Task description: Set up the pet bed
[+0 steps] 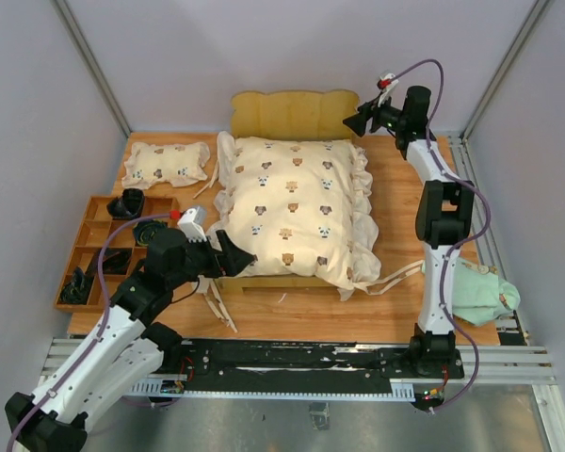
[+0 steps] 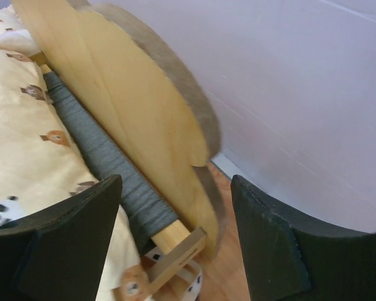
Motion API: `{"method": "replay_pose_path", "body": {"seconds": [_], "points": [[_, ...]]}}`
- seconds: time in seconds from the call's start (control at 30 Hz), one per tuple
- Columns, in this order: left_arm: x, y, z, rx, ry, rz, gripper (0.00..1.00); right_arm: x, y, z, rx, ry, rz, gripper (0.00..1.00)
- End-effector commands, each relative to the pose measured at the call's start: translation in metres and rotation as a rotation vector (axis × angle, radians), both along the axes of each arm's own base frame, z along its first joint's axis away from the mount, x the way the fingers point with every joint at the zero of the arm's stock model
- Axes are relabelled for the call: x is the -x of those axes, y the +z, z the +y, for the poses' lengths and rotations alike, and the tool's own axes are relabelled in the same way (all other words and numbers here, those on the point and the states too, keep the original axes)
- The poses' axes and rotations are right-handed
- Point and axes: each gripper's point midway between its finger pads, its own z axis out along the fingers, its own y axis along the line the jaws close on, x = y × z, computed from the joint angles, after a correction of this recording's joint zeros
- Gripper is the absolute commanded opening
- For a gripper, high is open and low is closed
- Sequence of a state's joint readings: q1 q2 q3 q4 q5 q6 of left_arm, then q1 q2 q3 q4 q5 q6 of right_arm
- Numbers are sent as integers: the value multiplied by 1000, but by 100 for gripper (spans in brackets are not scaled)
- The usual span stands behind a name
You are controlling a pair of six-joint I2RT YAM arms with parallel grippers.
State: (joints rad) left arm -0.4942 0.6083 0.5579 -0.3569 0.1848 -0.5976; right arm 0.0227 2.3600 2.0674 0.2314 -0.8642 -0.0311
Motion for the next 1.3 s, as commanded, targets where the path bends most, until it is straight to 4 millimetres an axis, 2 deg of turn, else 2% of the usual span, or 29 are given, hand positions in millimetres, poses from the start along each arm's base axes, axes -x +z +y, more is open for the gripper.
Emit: {"method": "replay_pose_path", "body": {"seconds": [0.0,0.03,0.13,0.23,0.27,0.3,0.4,0.47,0.6,0.67,0.77,0.87,0.97,1.0,1.13,1.27], "points": [[-1,2,-9,33,-26,4,90,-10,-11,-6,-33,129,-78,72],[-1,1,-9,36,-21,9,89,-11,-15,-4,-42,152,-70,72],[-1,-1,-10,44,-19,19,88,-9,-10,9,-87,249,-95,69],[-7,3,-8,38,7,17,88,-9,-7,14,-124,271,-132,61],[-8,10,-10,48,6,10,88,-9,-6,16,-127,276,-145,55],[-9,16,-10,54,6,4,88,-8,-5,17,-127,283,-149,38],[-13,30,-5,51,35,-35,88,-7,0,17,-131,271,-170,13],[-15,39,0,44,60,-63,88,-7,4,12,-154,235,-178,2],[-14,51,6,5,67,-83,88,1,21,1,-194,181,-206,0],[-15,55,9,-23,71,-88,88,6,23,-6,-199,158,-187,0],[-17,56,12,-49,75,-102,88,15,24,-27,-217,89,-153,0],[-17,48,7,-75,34,-79,86,25,29,-63,-232,-63,-151,0],[-16,37,-1,-67,-4,-49,84,29,21,-101,-256,-240,-83,0],[-16,33,-1,-72,-7,-48,84,33,10,-111,-260,-294,-51,0],[-22,27,6,-93,35,-77,83,50,-4,-140,-205,-492,0,0],[-28,31,1,-60,40,-89,83,78,-3,-172,-159,-637,24,0]]}}
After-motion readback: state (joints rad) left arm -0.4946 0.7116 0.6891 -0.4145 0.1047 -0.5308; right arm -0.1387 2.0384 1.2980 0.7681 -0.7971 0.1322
